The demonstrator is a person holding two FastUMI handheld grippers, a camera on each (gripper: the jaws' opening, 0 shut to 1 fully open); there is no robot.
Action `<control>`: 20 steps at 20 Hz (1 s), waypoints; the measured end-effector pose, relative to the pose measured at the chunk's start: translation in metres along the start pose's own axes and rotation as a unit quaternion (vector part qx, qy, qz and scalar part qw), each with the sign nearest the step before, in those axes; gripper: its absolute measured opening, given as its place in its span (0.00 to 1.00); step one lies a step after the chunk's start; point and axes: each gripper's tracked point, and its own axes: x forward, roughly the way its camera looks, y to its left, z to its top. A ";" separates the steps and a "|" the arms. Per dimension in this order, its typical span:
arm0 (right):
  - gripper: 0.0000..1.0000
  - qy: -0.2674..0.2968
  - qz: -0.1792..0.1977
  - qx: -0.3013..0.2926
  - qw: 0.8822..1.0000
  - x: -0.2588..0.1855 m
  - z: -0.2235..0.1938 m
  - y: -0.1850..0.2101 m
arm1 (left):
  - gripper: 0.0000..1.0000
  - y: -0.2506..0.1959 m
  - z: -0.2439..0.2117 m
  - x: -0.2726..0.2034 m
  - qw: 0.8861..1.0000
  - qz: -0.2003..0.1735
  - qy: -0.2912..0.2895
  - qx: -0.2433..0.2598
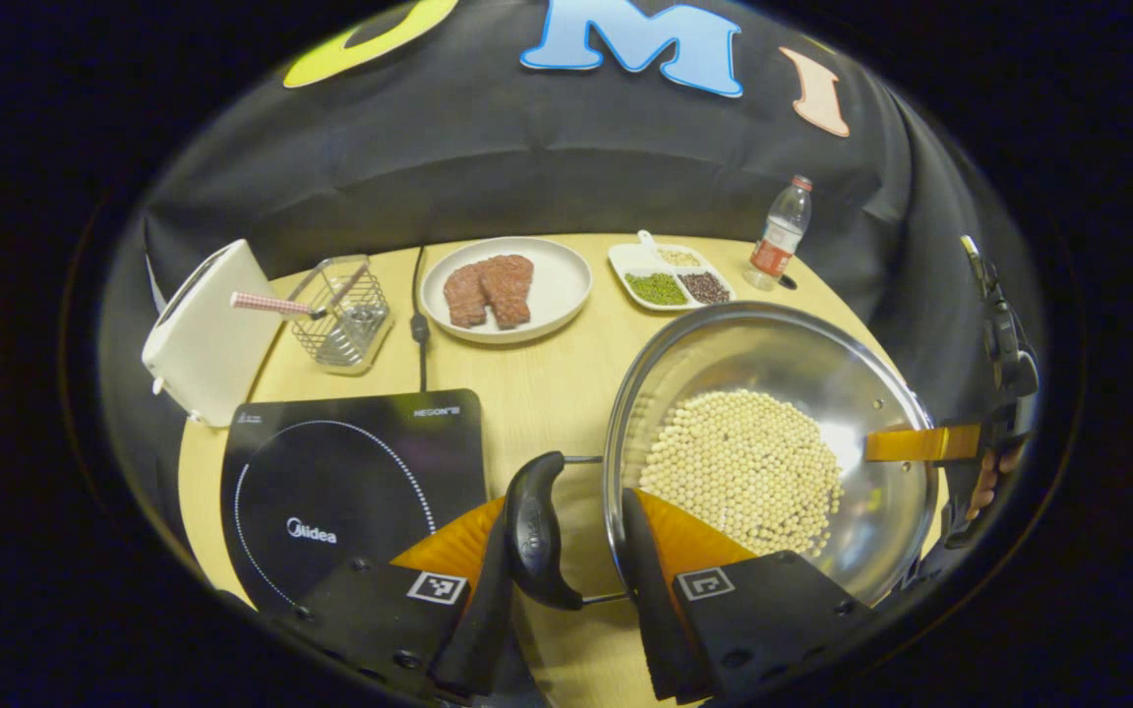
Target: First push the handle of the pot to place it horizontally, then grasp the pot with both hands and set it on the induction cooktop.
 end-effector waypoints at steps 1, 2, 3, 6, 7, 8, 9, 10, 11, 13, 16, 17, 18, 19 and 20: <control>0.51 -0.001 0.001 -0.002 1.000 -0.003 -0.001 0.004 | 0.60 0.002 0.000 -0.001 1.000 0.000 -0.001 -0.001; 0.51 -0.003 0.000 -0.002 1.000 -0.006 -0.001 0.009 | 0.63 0.003 0.001 -0.003 1.000 0.001 -0.002 -0.001; 0.51 -0.002 0.000 -0.005 1.000 -0.010 -0.002 0.014 | 0.63 0.004 0.002 -0.004 1.000 0.000 -0.003 -0.002; 0.51 -0.010 0.006 -0.011 1.000 -0.017 -0.006 0.036 | 0.63 0.007 0.004 -0.009 1.000 0.003 -0.010 -0.004; 0.51 -0.009 0.007 -0.011 1.000 -0.019 -0.009 0.042 | 0.60 0.008 0.005 -0.012 1.000 0.005 -0.012 -0.003; 0.51 -0.008 0.010 -0.010 1.000 -0.021 -0.011 0.050 | 0.63 0.009 0.008 -0.014 1.000 0.006 -0.015 -0.001; 0.51 -0.008 0.012 -0.010 1.000 -0.023 -0.013 0.057 | 0.63 0.009 0.010 -0.017 1.000 0.008 -0.017 -0.002; 0.51 -0.007 0.014 -0.010 1.000 -0.025 -0.015 0.066 | 0.63 0.008 0.009 -0.016 1.000 0.009 -0.020 -0.003; 0.51 -0.008 0.016 -0.011 1.000 -0.026 -0.017 0.074 | 0.63 0.008 0.009 -0.015 1.000 0.010 -0.023 -0.005; 0.51 -0.007 0.018 -0.014 1.000 -0.029 -0.021 0.089 | 0.63 0.002 0.003 -0.010 1.000 0.012 -0.027 -0.008; 0.51 -0.005 0.021 -0.020 1.000 -0.030 -0.028 0.116 | 0.63 0.004 0.003 -0.012 0.999 0.014 -0.032 -0.012; 0.51 -0.006 0.021 -0.020 1.000 -0.030 -0.031 0.124 | 0.60 0.004 0.003 -0.012 0.999 0.014 -0.031 -0.013; 0.51 -0.005 0.022 -0.020 1.000 -0.030 -0.034 0.132 | 0.63 0.004 0.005 -0.013 0.999 0.014 -0.030 -0.015; 0.51 -0.004 0.022 -0.020 1.000 -0.031 -0.037 0.139 | 0.60 0.004 0.006 -0.013 0.999 0.015 -0.032 -0.016; 0.51 -0.001 0.023 -0.020 1.000 -0.030 -0.040 0.147 | 0.60 0.004 0.007 -0.013 0.999 0.017 -0.033 -0.016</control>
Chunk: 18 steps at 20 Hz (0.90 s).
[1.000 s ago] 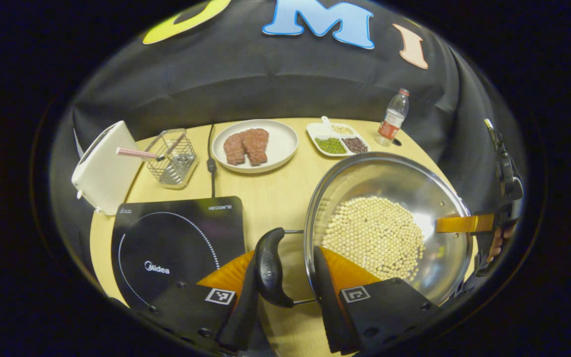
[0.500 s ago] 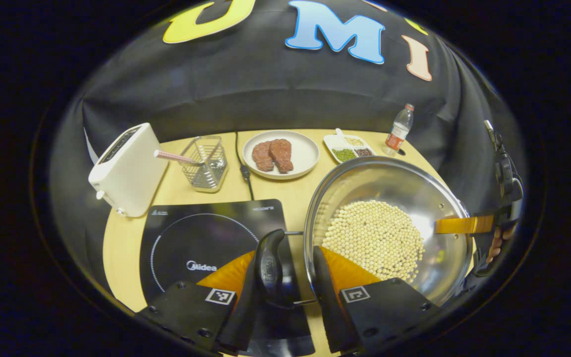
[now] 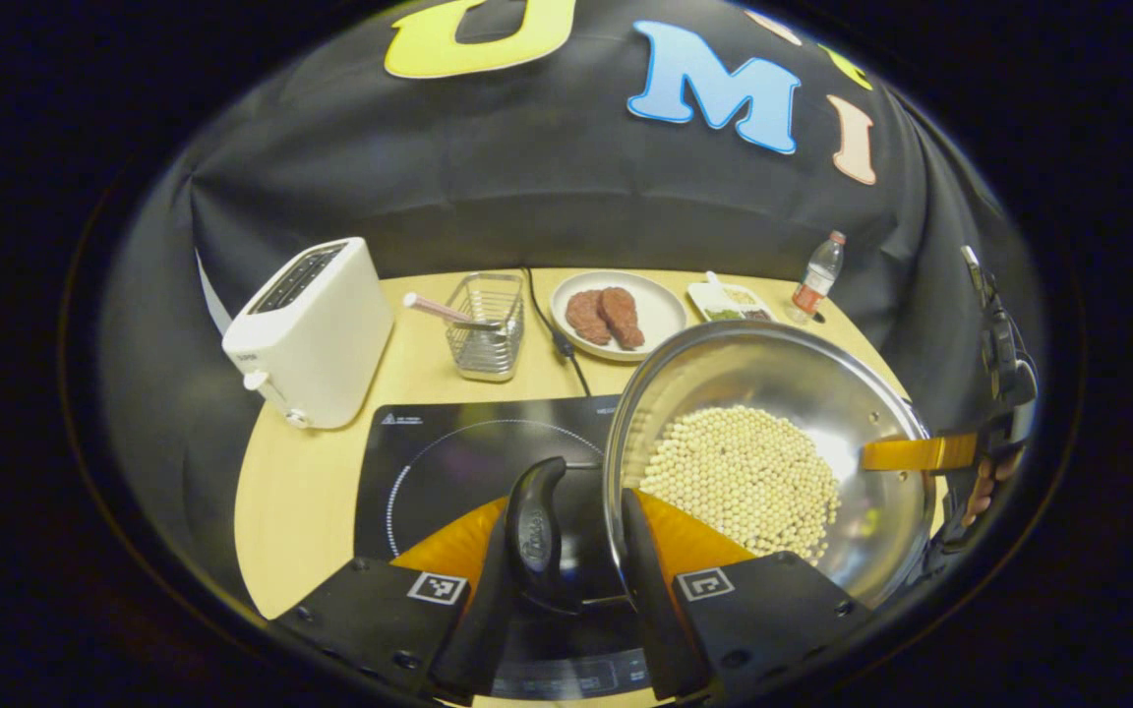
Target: First push the handle of the pot to place it horizontally, then grasp the pot with both hands and set it on the induction cooktop.
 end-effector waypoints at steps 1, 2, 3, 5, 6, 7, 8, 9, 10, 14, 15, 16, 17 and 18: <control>0.51 0.002 0.001 0.000 1.000 0.000 -0.003 0.008 | 0.60 -0.001 0.001 0.000 1.000 0.002 -0.001 0.001; 0.51 0.004 0.002 0.000 1.000 0.002 -0.005 0.015 | 0.60 -0.002 0.000 -0.001 1.000 0.004 -0.002 0.001; 0.51 0.005 0.003 -0.001 1.000 0.002 -0.006 0.022 | 0.60 -0.002 0.002 -0.003 1.000 0.006 -0.003 0.000; 0.51 0.009 0.003 -0.006 1.000 0.004 -0.009 0.034 | 0.60 -0.002 0.001 -0.002 1.000 0.009 -0.002 -0.004; 0.51 0.010 0.003 -0.008 1.000 0.005 -0.009 0.042 | 0.63 -0.002 0.000 -0.002 1.000 0.010 -0.002 -0.006; 0.51 0.011 0.002 -0.010 1.000 0.006 -0.010 0.047 | 0.60 -0.002 -0.001 -0.002 1.000 0.012 -0.002 -0.007; 0.51 0.012 0.002 -0.013 1.000 0.007 -0.010 0.053 | 0.60 -0.002 -0.001 -0.002 1.000 0.014 -0.002 -0.008; 0.51 0.013 0.001 -0.015 1.000 0.007 -0.011 0.057 | 0.60 -0.002 -0.002 -0.001 1.000 0.015 -0.002 -0.009; 0.51 0.013 0.001 -0.016 1.000 0.010 -0.010 0.063 | 0.60 -0.002 -0.001 -0.002 1.000 0.016 -0.002 -0.010; 0.50 0.013 -0.001 -0.026 1.000 0.018 -0.013 0.085 | 0.60 -0.002 -0.003 -0.001 1.000 0.021 0.002 -0.005; 0.51 0.014 -0.001 -0.026 1.000 0.020 -0.014 0.090 | 0.63 -0.004 -0.004 0.000 1.000 0.023 0.004 -0.006; 0.51 0.016 -0.001 -0.027 1.000 0.022 -0.016 0.097 | 0.63 -0.004 -0.004 0.001 1.000 0.024 0.006 -0.007; 0.51 0.017 -0.001 -0.028 0.999 0.023 -0.017 0.102 | 0.63 -0.004 -0.003 0.001 1.000 0.025 0.008 -0.008; 0.51 0.018 -0.001 -0.029 0.999 0.026 -0.018 0.107 | 0.63 -0.004 -0.002 0.001 1.000 0.026 0.009 -0.006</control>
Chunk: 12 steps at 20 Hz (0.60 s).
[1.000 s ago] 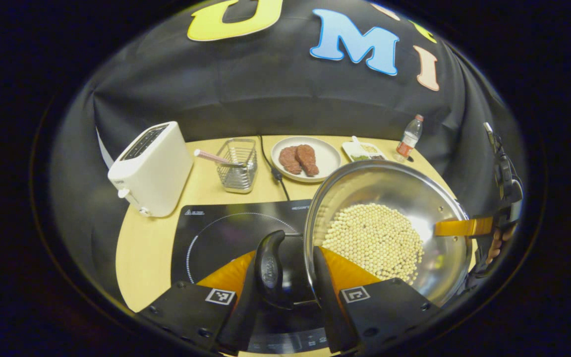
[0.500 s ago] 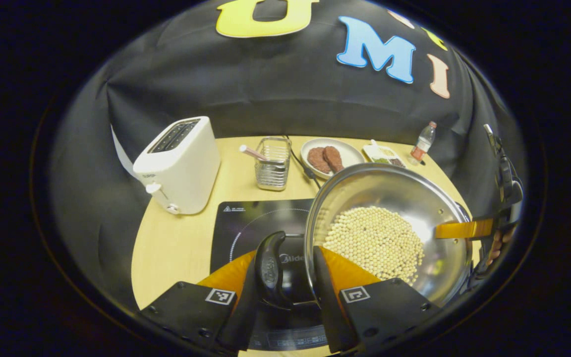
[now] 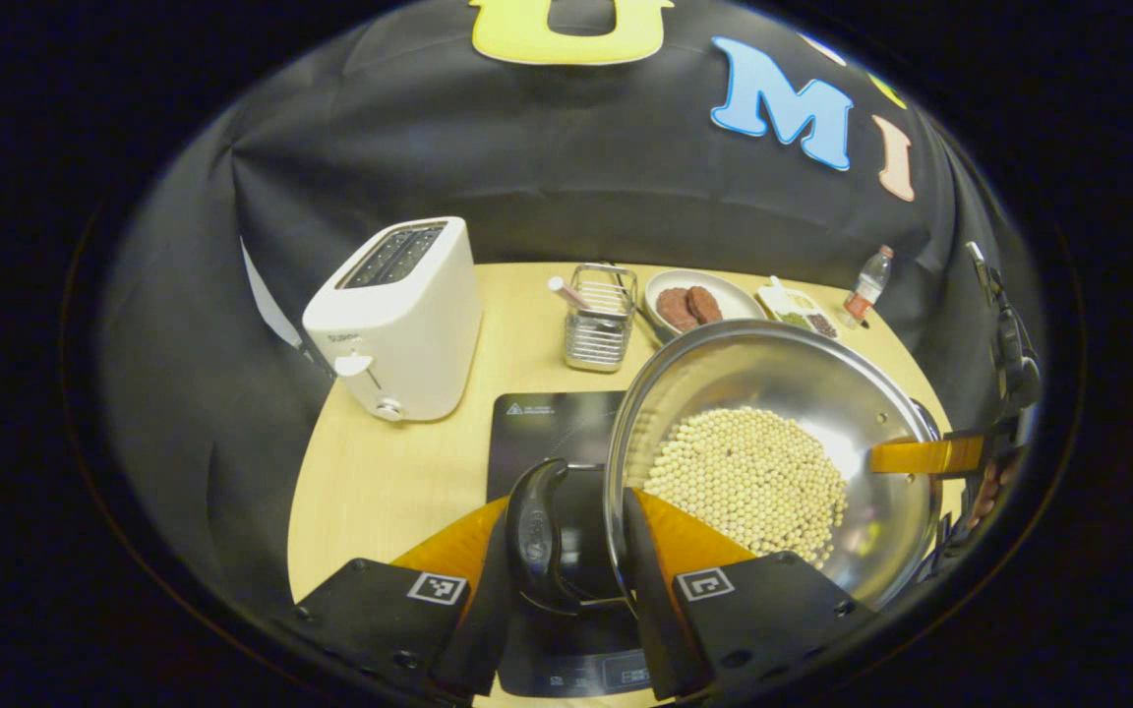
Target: First push the handle of the pot to place it horizontally, then grasp the pot with both hands and set it on the induction cooktop.
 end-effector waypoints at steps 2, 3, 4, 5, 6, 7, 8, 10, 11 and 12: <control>0.51 0.004 0.000 0.003 1.000 0.005 -0.003 0.010 | 0.63 0.000 0.001 0.001 1.000 0.003 0.003 0.005; 0.51 0.009 0.000 0.006 1.000 0.008 -0.005 0.015 | 0.63 -0.001 0.003 0.001 1.000 0.005 0.002 0.008; 0.51 0.011 0.001 0.008 1.000 0.010 -0.006 0.019 | 0.63 0.000 0.005 0.002 1.000 0.006 0.002 0.011; 0.51 0.011 0.001 0.009 1.000 0.013 -0.007 0.023 | 0.63 0.000 0.007 0.001 1.000 0.007 0.000 0.013; 0.51 0.012 0.001 0.010 1.000 0.014 -0.007 0.027 | 0.63 0.002 0.007 0.000 1.000 0.006 0.000 0.013; 0.51 0.015 0.000 0.014 1.000 0.017 -0.008 0.030 | 0.63 0.001 0.008 -0.001 1.000 0.006 0.000 0.013; 0.51 0.014 -0.001 0.016 1.000 0.019 -0.008 0.032 | 0.63 0.001 0.008 0.001 1.000 0.006 -0.002 0.016; 0.51 0.017 -0.003 0.020 1.000 0.022 -0.010 0.036 | 0.60 -0.001 0.009 0.004 1.000 0.005 -0.002 0.019; 0.51 0.017 -0.004 0.023 1.000 0.024 -0.010 0.038 | 0.60 -0.002 0.010 0.005 1.000 0.004 -0.001 0.020; 0.51 0.016 -0.005 0.025 1.000 0.025 -0.010 0.039 | 0.63 -0.002 0.010 0.008 1.000 0.003 0.000 0.021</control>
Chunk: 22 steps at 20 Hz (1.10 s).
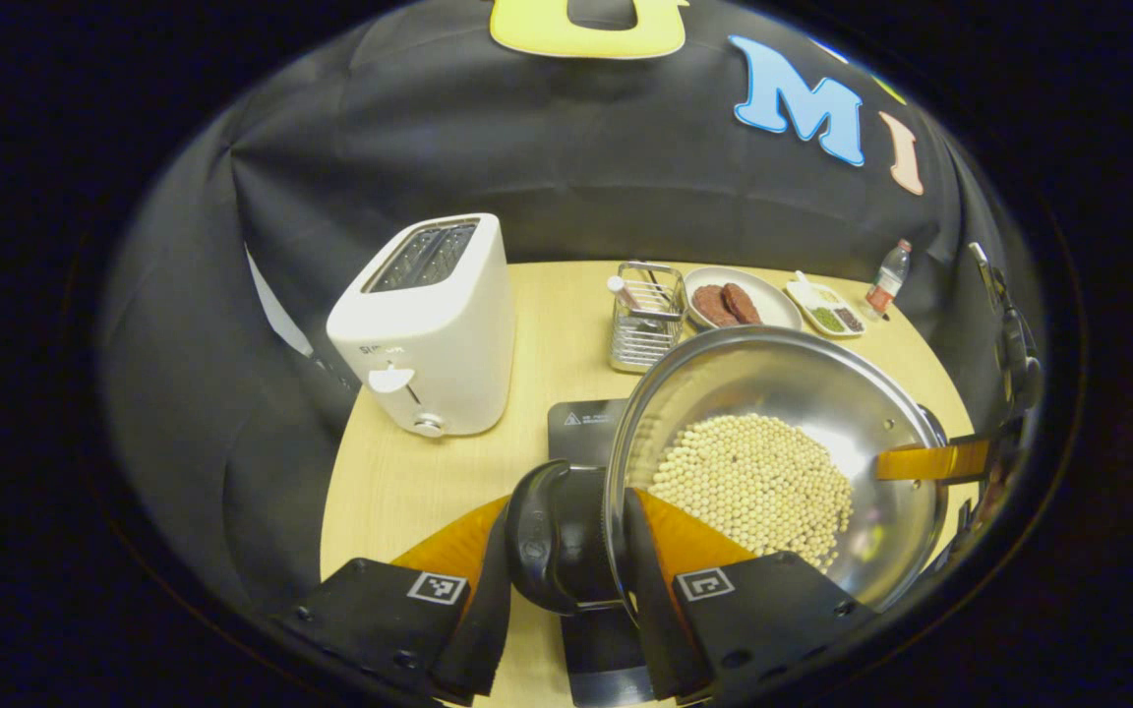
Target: First push the handle of the pot to place it horizontally, then grasp the pot with both hands and set it on the induction cooktop.
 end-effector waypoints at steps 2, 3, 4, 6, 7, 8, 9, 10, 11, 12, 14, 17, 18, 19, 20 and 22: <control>0.51 0.000 -0.003 0.001 1.000 0.002 0.001 0.001 | 0.60 0.000 0.000 0.002 1.000 -0.002 0.001 0.005; 0.51 -0.001 -0.004 0.003 1.000 0.003 0.002 0.001 | 0.63 0.000 0.001 0.002 1.000 -0.004 0.000 0.003; 0.51 -0.002 -0.005 0.004 1.000 0.003 0.002 0.002 | 0.60 0.000 0.001 0.003 1.000 -0.005 0.001 0.003; 0.51 -0.005 -0.007 0.006 1.000 0.005 0.004 0.003 | 0.60 0.001 0.001 0.004 1.000 -0.007 0.000 0.006; 0.51 -0.004 -0.008 0.007 1.000 0.007 0.004 0.003 | 0.63 0.000 0.000 0.005 1.000 -0.007 0.001 0.006; 0.51 -0.002 -0.009 0.008 1.000 0.008 0.003 0.004 | 0.60 -0.002 -0.001 0.006 1.000 -0.008 0.003 0.005; 0.51 -0.005 -0.010 0.009 1.000 0.010 0.003 0.005 | 0.60 -0.002 0.001 0.006 1.000 -0.008 0.005 0.005; 0.51 -0.007 -0.012 0.007 1.000 0.011 0.002 0.005 | 0.60 -0.001 0.002 0.006 1.000 -0.009 0.006 0.006; 0.51 -0.010 -0.013 0.008 1.000 0.013 0.002 0.005 | 0.60 0.000 0.002 0.006 1.000 -0.010 0.007 0.007; 0.51 -0.010 -0.014 0.009 1.000 0.014 0.000 0.006 | 0.64 0.000 0.002 0.008 1.000 -0.012 0.007 0.007; 0.51 -0.008 -0.015 0.011 1.000 0.017 -0.003 0.006 | 0.63 -0.002 0.000 0.011 1.000 -0.014 0.007 0.005; 0.51 -0.016 -0.017 0.014 1.000 0.019 -0.002 0.006 | 0.63 -0.002 -0.004 0.011 1.000 -0.017 -0.001 0.008; 0.51 -0.014 -0.018 0.014 1.000 0.019 -0.004 0.006 | 0.63 -0.003 -0.006 0.013 1.000 -0.018 -0.001 0.008; 0.51 -0.015 -0.019 0.013 1.000 0.019 -0.006 0.005 | 0.60 -0.003 -0.008 0.012 1.000 -0.020 -0.002 0.007; 0.51 -0.016 -0.020 0.014 1.000 0.019 -0.007 0.005 | 0.61 -0.003 -0.008 0.013 1.000 -0.021 -0.003 0.005; 0.51 -0.018 -0.016 0.014 1.000 0.021 -0.009 0.006 | 0.65 -0.003 -0.008 0.013 1.000 -0.022 -0.007 0.003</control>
